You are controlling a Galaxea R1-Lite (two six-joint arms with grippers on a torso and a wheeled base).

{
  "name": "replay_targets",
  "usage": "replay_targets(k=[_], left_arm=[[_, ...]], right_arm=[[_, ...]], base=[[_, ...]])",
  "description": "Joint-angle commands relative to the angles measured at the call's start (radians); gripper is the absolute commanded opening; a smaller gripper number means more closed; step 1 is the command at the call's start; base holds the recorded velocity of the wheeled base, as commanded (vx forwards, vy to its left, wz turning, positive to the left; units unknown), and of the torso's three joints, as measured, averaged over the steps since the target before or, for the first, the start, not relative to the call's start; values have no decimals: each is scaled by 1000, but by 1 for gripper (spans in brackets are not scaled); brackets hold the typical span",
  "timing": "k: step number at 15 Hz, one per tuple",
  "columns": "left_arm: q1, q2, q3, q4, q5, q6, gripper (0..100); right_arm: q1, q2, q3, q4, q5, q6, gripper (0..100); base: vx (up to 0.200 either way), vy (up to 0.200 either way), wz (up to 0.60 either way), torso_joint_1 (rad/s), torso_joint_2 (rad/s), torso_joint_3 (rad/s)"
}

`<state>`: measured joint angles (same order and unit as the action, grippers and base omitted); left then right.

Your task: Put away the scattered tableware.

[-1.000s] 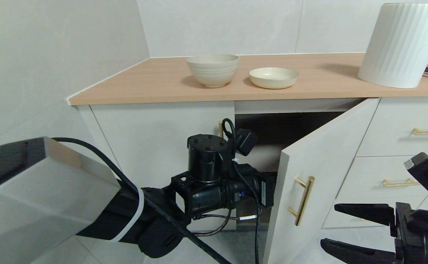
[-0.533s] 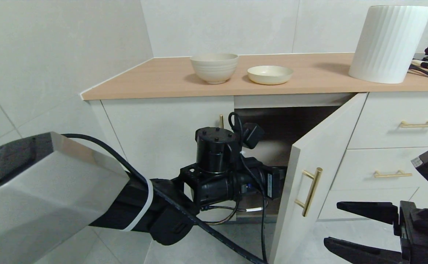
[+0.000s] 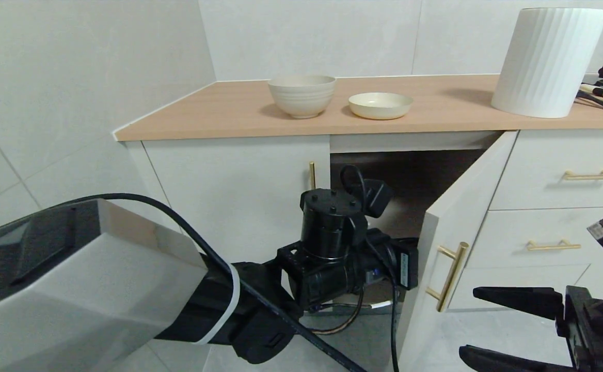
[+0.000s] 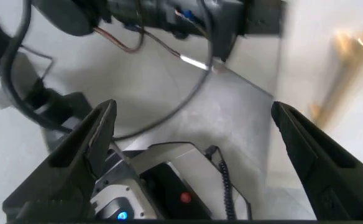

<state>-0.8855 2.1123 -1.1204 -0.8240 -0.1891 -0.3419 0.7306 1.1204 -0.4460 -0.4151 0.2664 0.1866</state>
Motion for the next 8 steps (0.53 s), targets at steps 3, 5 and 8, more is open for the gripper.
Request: replay_targets(k=[3,5,8], left_arm=[[-174,-127,93,5,-62,4,0],[-156,-158,122,-1,-124,8,0],[-47,-150,134,-1,-124,9,0]], right_arm=[[135,-100,3,42,40,1,100],[133,-116,-3,67,66,-1,100],[108,-110,-17,67,59,-1,100]], base=[[0,0,0,0,0,0],[0,0,0,0,0,0],[0,0,0,0,0,0]])
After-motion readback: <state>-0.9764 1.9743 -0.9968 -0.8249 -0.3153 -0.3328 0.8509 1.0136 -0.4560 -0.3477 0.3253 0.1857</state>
